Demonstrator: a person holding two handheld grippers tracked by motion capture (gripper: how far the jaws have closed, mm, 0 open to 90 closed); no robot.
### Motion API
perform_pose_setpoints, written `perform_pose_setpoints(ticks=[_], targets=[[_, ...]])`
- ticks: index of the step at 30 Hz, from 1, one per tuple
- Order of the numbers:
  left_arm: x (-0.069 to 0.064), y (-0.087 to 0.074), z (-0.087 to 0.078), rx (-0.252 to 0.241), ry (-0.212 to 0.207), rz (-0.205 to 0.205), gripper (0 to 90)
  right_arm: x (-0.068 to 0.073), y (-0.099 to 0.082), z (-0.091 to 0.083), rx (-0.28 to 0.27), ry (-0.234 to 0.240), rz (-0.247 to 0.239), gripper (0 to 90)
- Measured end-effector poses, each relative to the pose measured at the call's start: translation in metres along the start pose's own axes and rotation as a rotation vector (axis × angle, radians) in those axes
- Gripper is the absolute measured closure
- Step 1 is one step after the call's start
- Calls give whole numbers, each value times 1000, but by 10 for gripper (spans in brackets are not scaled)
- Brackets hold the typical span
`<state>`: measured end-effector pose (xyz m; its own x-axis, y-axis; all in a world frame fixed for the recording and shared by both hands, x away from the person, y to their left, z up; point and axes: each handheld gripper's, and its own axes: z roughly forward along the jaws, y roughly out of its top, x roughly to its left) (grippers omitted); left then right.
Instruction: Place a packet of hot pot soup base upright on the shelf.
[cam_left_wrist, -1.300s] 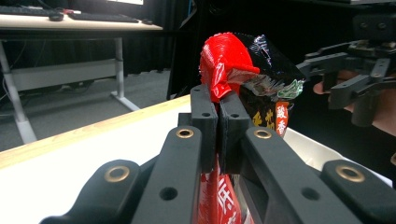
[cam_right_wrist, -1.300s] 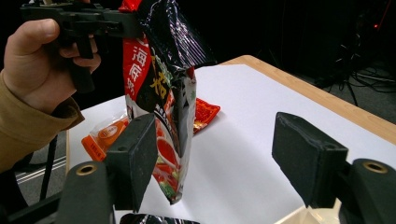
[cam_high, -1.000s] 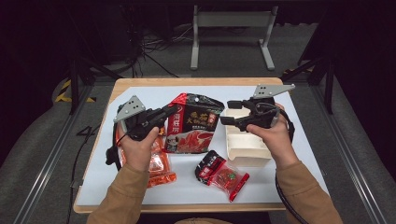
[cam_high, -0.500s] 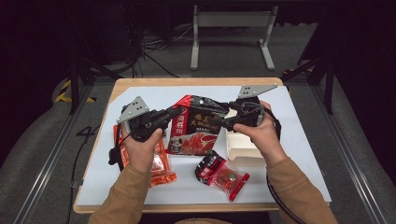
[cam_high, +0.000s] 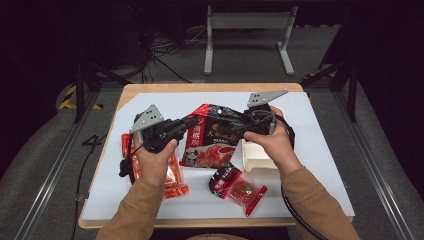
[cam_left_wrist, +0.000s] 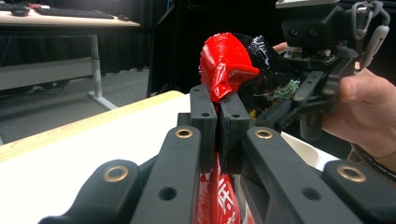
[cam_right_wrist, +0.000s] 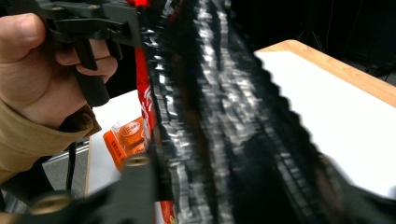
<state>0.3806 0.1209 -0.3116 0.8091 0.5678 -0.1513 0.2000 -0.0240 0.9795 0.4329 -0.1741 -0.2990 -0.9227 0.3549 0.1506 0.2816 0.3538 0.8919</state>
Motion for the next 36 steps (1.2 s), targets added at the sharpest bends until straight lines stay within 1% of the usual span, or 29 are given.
perform_pose_setpoints(ticks=[1,3,5,10,14,16,20,26,27,29,31,34,35,36], targets=[[0,0,0,1,-1,1,869,0,0,-1,0,8,-8,693],[0,0,0,0,0,1,867,0,1,-1,6,15,-15,744],[0,0,0,0,0,1,867,1,2,-2,13,19,-17,769],[0,0,-1,-5,0,1,862,2,5,-3,15,13,-24,787],[2,-2,0,-13,-7,-29,846,2,6,-4,21,3,-31,803],[3,-2,0,-10,-9,-33,838,2,7,-5,24,-5,-33,809],[3,-2,0,-20,-11,-27,813,2,10,-7,29,-6,-42,819],[4,-2,-1,-19,-29,-34,781,3,15,-10,35,-9,-59,825],[4,-3,-1,-15,-28,-31,762,4,16,-12,34,-12,-67,826],[4,-3,-1,-3,-32,-33,756,4,16,-13,36,-17,-69,827],[5,-3,-2,7,-39,-36,732,4,17,-14,45,-23,-73,827],[6,-4,-2,19,-35,-30,705,3,18,-16,52,-31,-77,827],[6,-4,-2,21,-33,-29,646,1,20,-18,48,-35,-77,827],[8,-5,-2,29,-30,-24,618,1,21,-19,44,-37,-77,828]])
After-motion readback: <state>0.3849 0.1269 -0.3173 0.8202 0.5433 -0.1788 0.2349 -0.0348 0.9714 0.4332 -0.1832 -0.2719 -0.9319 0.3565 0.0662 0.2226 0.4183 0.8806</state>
